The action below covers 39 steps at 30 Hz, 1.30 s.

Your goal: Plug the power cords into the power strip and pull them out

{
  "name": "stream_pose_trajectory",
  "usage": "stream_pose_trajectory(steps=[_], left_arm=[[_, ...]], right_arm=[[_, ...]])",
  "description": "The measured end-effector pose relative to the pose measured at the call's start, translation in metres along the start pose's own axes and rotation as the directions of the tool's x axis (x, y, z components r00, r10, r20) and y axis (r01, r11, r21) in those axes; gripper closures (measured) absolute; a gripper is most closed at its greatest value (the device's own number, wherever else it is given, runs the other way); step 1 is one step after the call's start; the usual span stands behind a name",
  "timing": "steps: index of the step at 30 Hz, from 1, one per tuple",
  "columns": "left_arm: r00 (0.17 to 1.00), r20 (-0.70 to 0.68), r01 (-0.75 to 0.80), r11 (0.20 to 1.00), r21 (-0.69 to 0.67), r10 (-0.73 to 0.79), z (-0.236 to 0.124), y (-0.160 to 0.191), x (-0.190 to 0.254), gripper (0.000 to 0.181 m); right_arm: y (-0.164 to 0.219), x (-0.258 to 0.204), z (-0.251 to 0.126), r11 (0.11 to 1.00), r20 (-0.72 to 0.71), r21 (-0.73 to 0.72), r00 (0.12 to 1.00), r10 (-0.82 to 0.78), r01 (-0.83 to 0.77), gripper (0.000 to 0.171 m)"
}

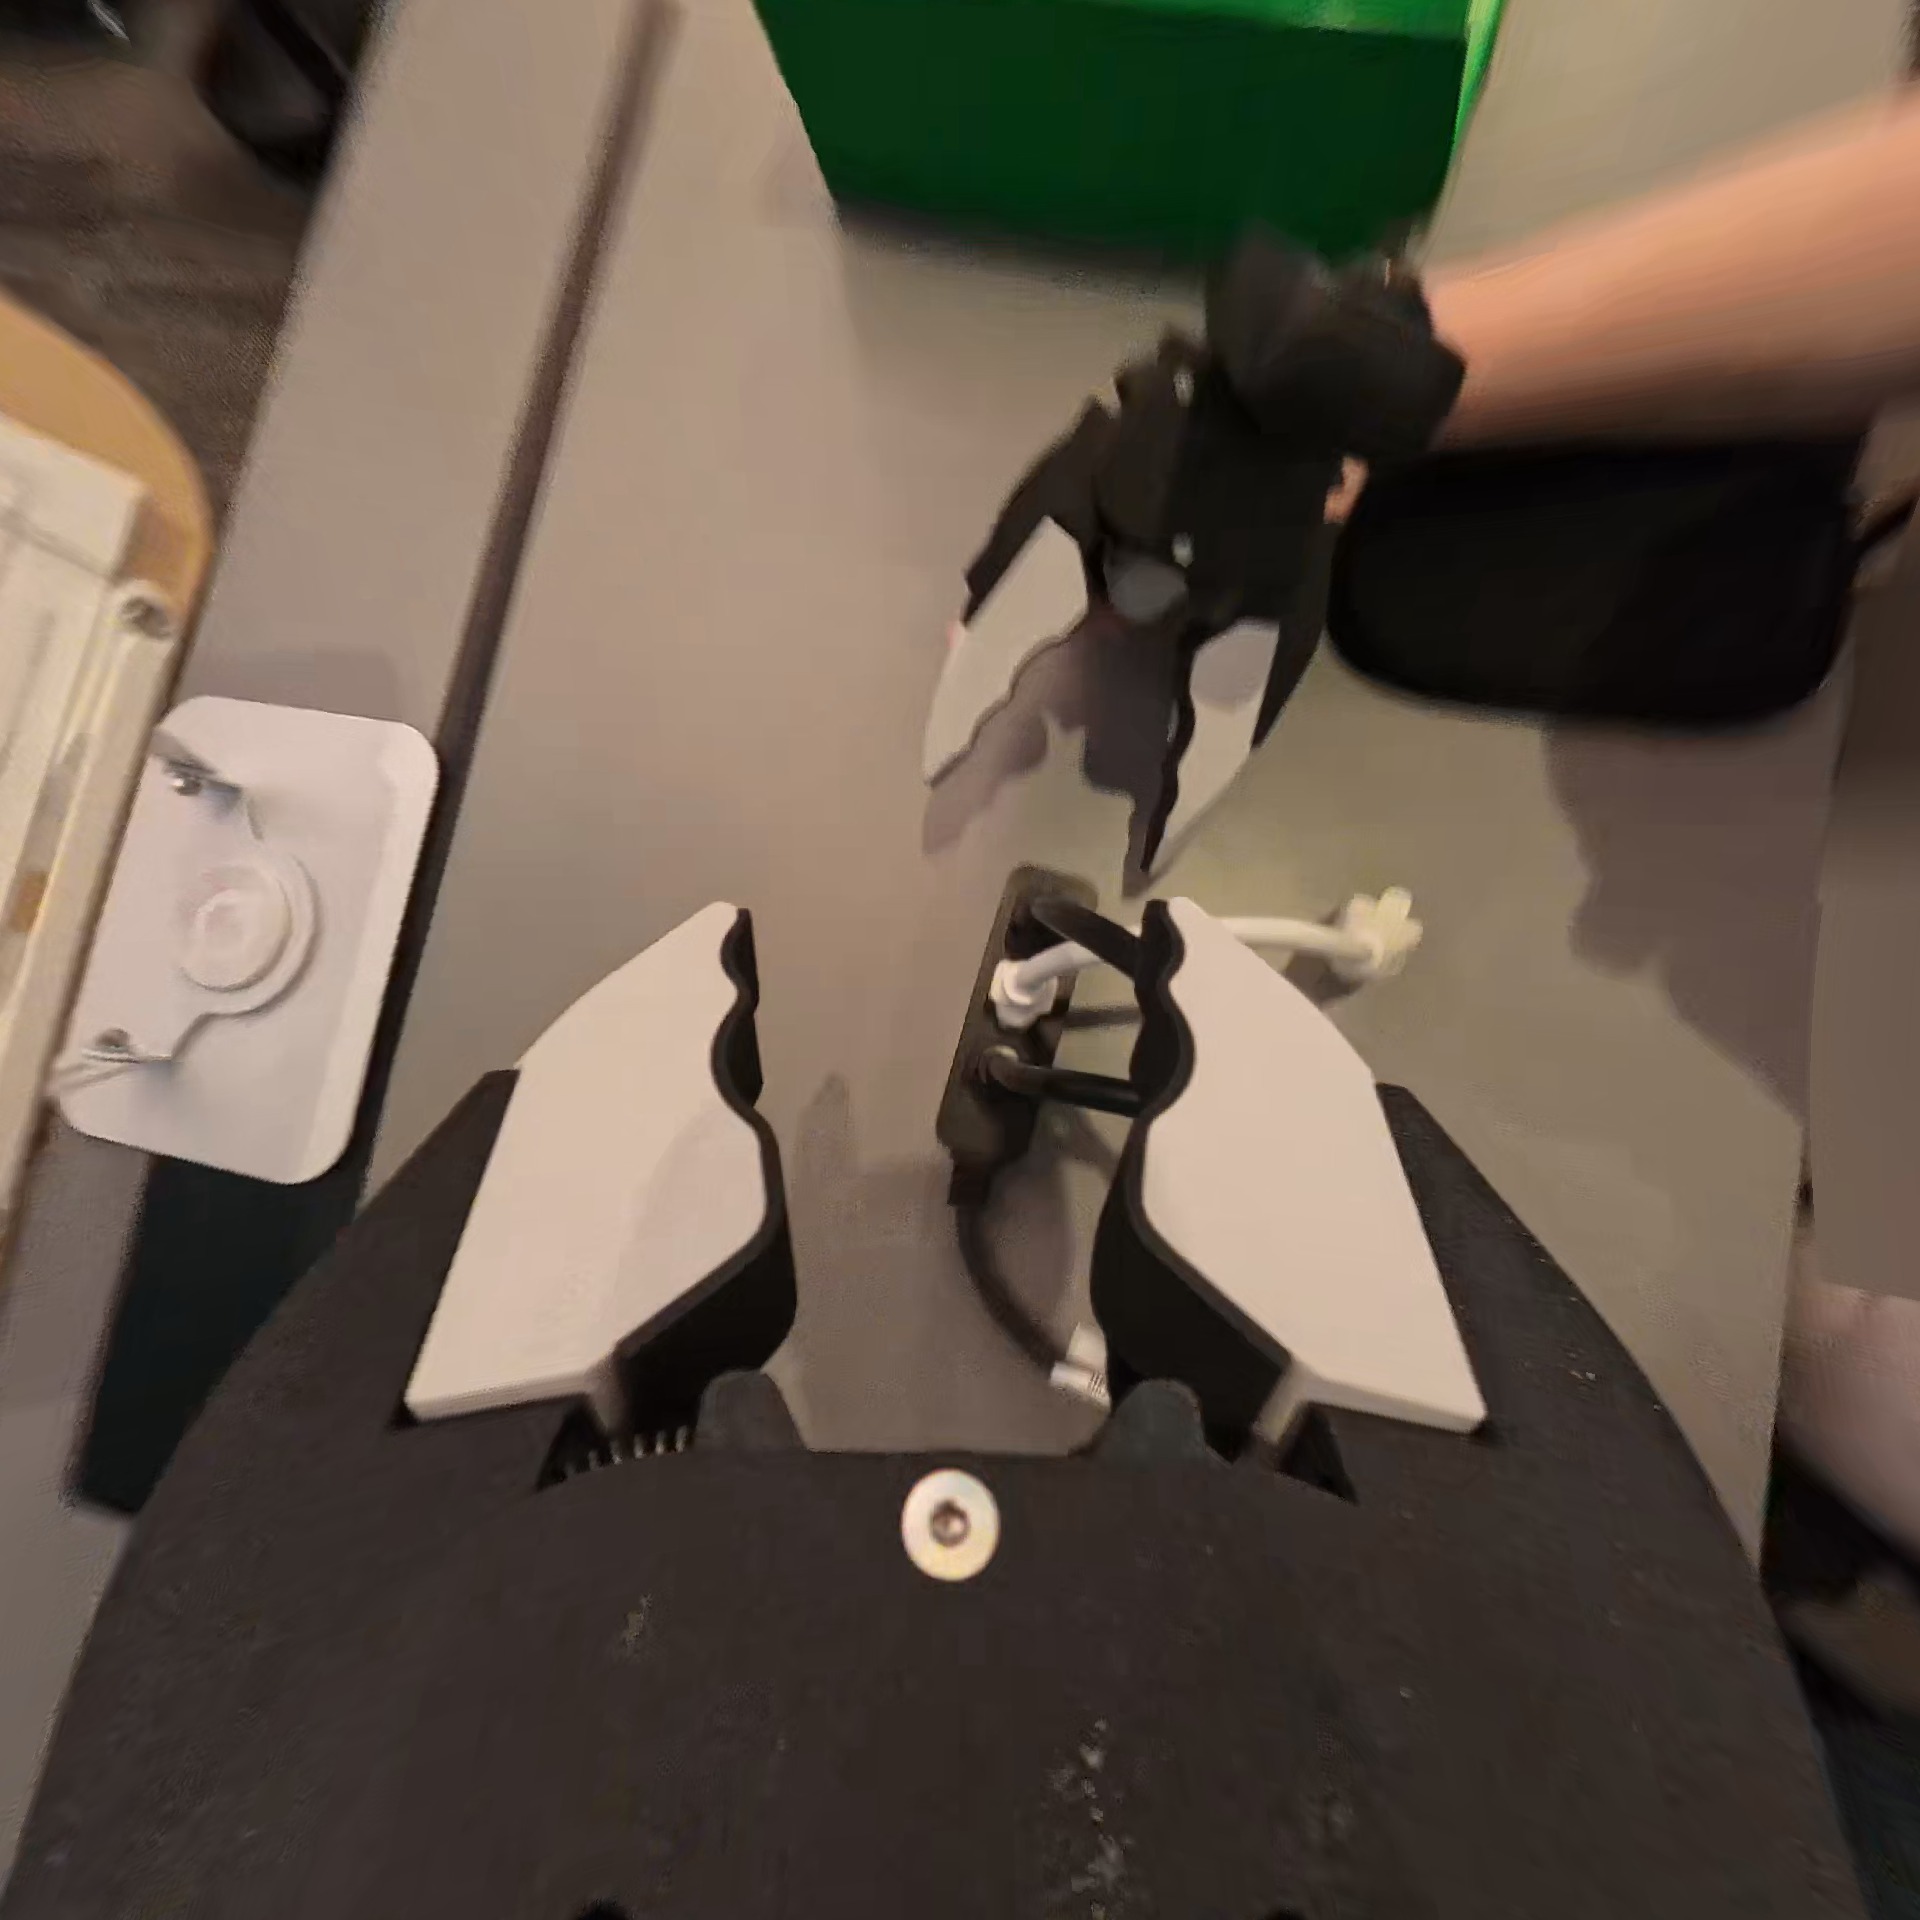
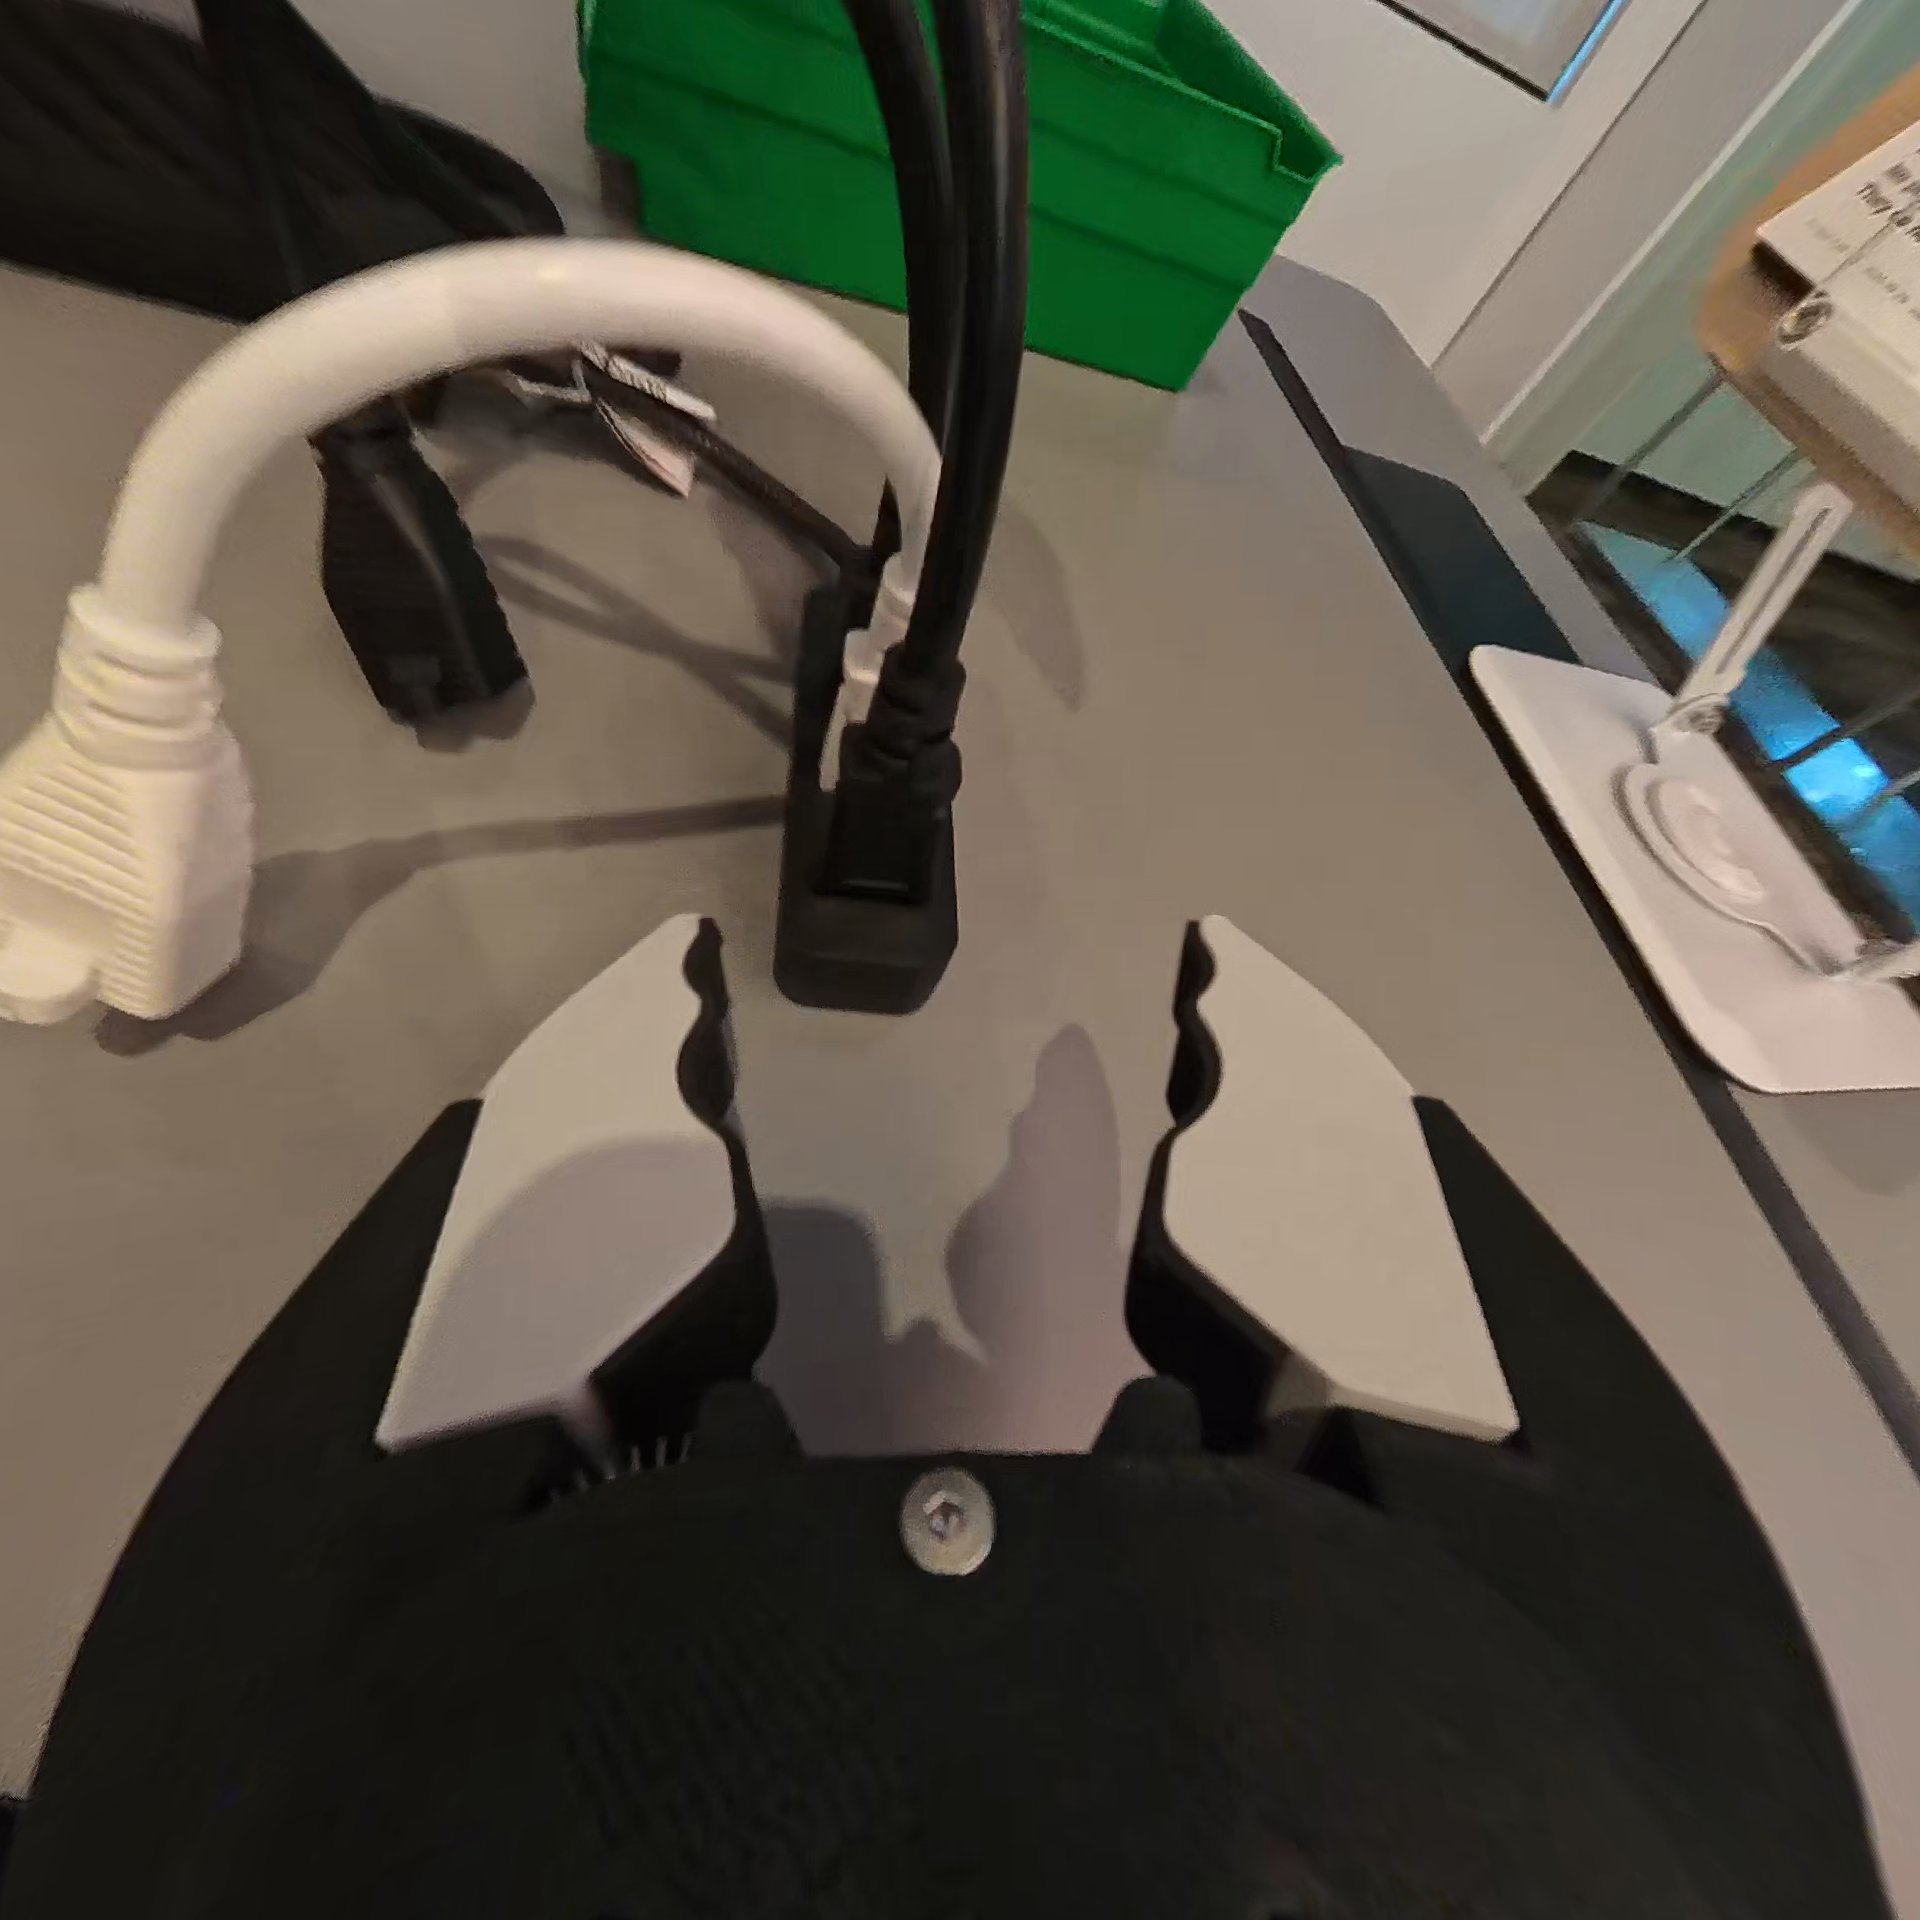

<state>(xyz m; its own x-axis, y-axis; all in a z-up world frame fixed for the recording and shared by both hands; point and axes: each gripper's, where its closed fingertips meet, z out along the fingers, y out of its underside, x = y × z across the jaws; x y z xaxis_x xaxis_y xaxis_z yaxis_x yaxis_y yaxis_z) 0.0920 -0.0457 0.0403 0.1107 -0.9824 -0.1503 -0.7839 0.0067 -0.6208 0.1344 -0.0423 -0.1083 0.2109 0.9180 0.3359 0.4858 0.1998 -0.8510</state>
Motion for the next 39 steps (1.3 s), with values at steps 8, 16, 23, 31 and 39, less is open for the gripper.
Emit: stream_pose_trajectory(steps=[8, 16, 23, 31, 39], left_arm=[[0.978, -0.181, -0.183, 0.835, -0.519, 0.102, 0.067, 0.013, 0.022, 0.132], [0.982, -0.186, -0.160, 0.656, -0.737, 0.031, 0.079, 0.036, 0.020, 0.133], [0.979, -0.193, -0.198, 0.541, -0.817, 0.068, 0.074, 0.035, 0.037, 0.128], [0.985, -0.129, -0.167, 0.445, -0.880, 0.115, 0.069, 0.051, 0.035, 0.130], [0.971, -0.159, -0.219, 0.407, -0.887, 0.176, 0.090, 0.075, 0.014, 0.171]], right_arm=[[0.005, -0.013, -0.015, 0.997, 0.015, 0.021, 0.997, 0.078, -0.078, 0.091], [0.001, -0.025, -0.007, 0.990, -0.056, 0.027, 0.989, -0.136, 0.138, 0.117], [-0.001, -0.024, 0.001, 0.999, -0.011, 0.015, 0.999, -0.032, 0.032, 0.118], [-0.009, -0.051, -0.016, 0.980, 0.002, 0.089, 0.984, -0.179, 0.178, 0.127], [-0.006, -0.045, -0.016, 0.973, -0.038, 0.085, 0.977, -0.211, 0.214, 0.127]])
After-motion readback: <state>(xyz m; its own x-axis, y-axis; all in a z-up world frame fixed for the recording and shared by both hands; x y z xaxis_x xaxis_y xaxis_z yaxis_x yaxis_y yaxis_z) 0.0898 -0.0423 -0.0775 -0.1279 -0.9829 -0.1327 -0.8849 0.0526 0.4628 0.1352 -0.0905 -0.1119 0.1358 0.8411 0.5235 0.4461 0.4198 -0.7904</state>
